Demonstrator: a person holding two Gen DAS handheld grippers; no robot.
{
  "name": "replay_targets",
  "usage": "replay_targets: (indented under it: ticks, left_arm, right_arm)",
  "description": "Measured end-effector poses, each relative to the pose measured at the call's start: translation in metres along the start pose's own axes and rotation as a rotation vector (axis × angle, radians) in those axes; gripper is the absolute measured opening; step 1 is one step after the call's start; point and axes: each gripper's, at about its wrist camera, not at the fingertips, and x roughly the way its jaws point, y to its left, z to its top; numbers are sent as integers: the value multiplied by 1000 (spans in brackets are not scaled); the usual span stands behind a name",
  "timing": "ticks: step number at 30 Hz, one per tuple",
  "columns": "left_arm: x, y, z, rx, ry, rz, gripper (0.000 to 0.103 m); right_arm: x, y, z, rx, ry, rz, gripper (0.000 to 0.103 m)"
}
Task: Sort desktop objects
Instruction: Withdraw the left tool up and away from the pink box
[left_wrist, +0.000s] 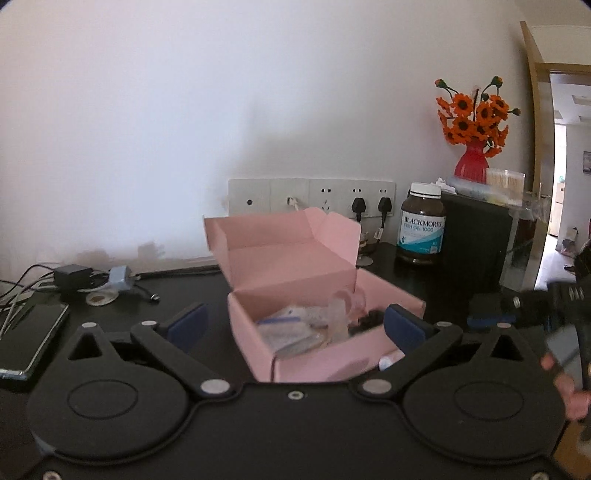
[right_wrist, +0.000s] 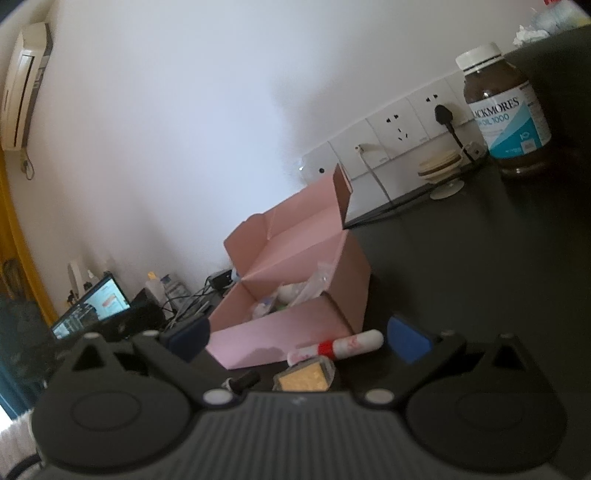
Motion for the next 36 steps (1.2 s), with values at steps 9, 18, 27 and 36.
replay_targets:
  ticks: [9, 18, 27, 36]
  left_arm:
    - [-17, 24, -29, -21, 9, -1, 103]
    - [-24, 37, -34, -89, -24, -64, 103]
    - [-29, 30, -36, -59, -50, -41, 103]
    - [-30, 25, -37, -24, -55, -39, 103]
  right_arm:
    - [1, 0, -1, 0, 7, -5, 102]
    - [1, 0, -1, 2, 4, -16, 102]
    - [1, 1, -2, -2, 2, -37, 102]
    - [-1, 2, -2, -10, -10, -41, 102]
